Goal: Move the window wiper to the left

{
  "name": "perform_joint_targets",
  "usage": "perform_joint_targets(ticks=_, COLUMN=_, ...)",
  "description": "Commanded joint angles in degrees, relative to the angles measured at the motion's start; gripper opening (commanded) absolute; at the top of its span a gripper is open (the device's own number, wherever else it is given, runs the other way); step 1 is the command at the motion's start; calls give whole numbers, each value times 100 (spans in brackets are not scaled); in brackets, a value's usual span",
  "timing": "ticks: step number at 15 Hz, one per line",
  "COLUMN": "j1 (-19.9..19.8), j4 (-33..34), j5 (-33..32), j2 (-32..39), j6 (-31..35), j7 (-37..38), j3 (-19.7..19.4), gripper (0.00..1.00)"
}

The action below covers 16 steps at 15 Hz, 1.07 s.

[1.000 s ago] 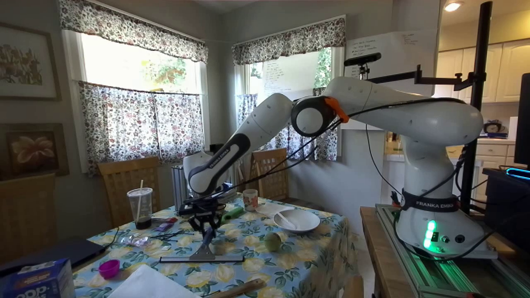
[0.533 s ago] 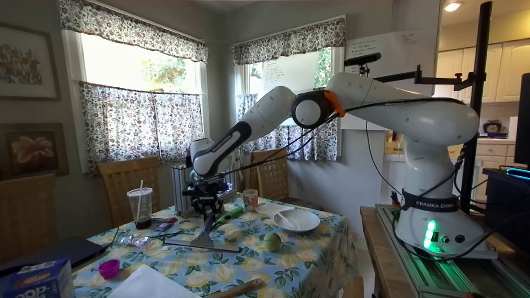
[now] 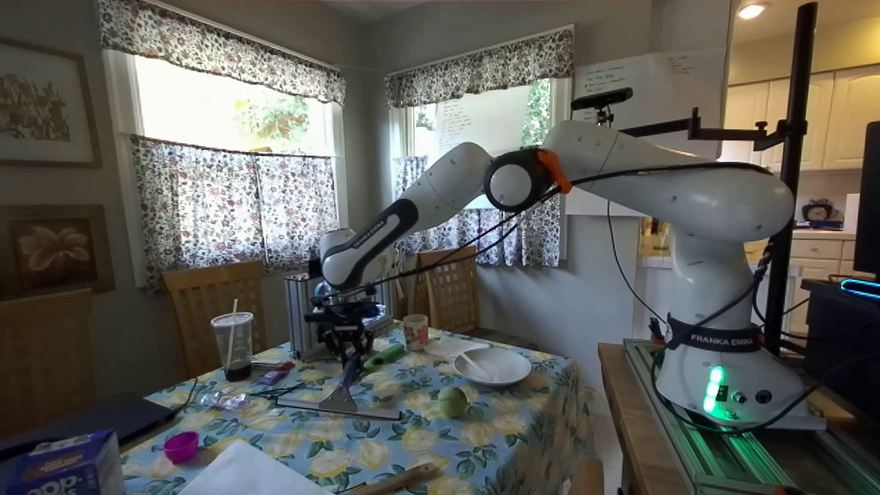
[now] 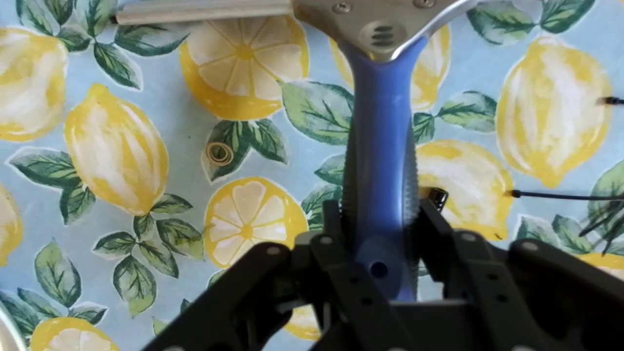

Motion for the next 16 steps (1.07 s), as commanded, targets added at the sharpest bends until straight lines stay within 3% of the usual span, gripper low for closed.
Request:
perform_joint_targets(ticks=1, j1=-67, j4=152, j5=123, j2=183, j6=-207, j7=296, j3=66, gripper=16)
perform_joint_targets(ticks=8, j1=-70, j4=-184, j5=52, j2=142, j6=-259, j7=822, j3=-80, gripper=16)
perform_joint_targets(ticks=14, j1=-201, j4=-333, j5=69, j2=219, j6=-192, j7=750, j3=-24, gripper=16)
perform_joint_targets(ticks=15, j1=-214, j4=-348, j5=65, j2=213, j6=-157, j7=694, j3=-11, gripper=66)
perform_joint_targets(ticks=16, j1=-200, j4=-366, j5=34, j2=191, j6=-87, j7=658, j3=-24, gripper=67)
